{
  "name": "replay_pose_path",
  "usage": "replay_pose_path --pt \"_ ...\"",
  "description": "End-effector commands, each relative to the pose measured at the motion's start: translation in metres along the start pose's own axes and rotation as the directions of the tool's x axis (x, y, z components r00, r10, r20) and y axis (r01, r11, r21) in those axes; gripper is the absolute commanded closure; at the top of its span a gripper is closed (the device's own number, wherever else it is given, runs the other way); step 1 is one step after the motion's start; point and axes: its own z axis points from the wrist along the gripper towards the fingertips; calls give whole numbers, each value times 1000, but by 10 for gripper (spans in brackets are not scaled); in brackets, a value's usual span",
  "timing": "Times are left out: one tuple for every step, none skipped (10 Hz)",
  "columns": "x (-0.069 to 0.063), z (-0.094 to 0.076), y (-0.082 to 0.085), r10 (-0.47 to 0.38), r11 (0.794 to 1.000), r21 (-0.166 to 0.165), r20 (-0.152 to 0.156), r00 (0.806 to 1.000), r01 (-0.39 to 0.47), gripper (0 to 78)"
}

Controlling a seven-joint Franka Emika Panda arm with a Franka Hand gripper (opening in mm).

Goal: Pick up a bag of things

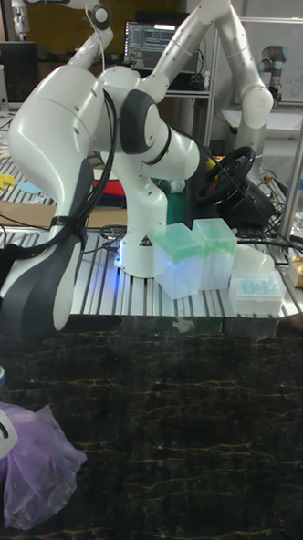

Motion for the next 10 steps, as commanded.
replay_pose_path --pt "0 0 0 -6 1000 19 19 1000 5 764" --pt "0 0 0 -6 1000 19 19 1000 5 764" --pt "3 -13 2 -52 997 51 57 997 49 764" --pt "7 -24 -2 -79 996 51 55 995 76 764" --pt "9 -31 -4 -98 994 49 57 993 96 764" --pt "10 -37 -6 -118 992 44 68 991 115 764" --pt "11 -44 -7 -127 991 40 66 990 125 764" --pt "11 -46 -7 -130 991 39 64 989 127 764" --pt "14 -53 -7 -139 989 48 61 988 136 764" --pt "15 -57 -6 -162 985 75 50 986 158 764"
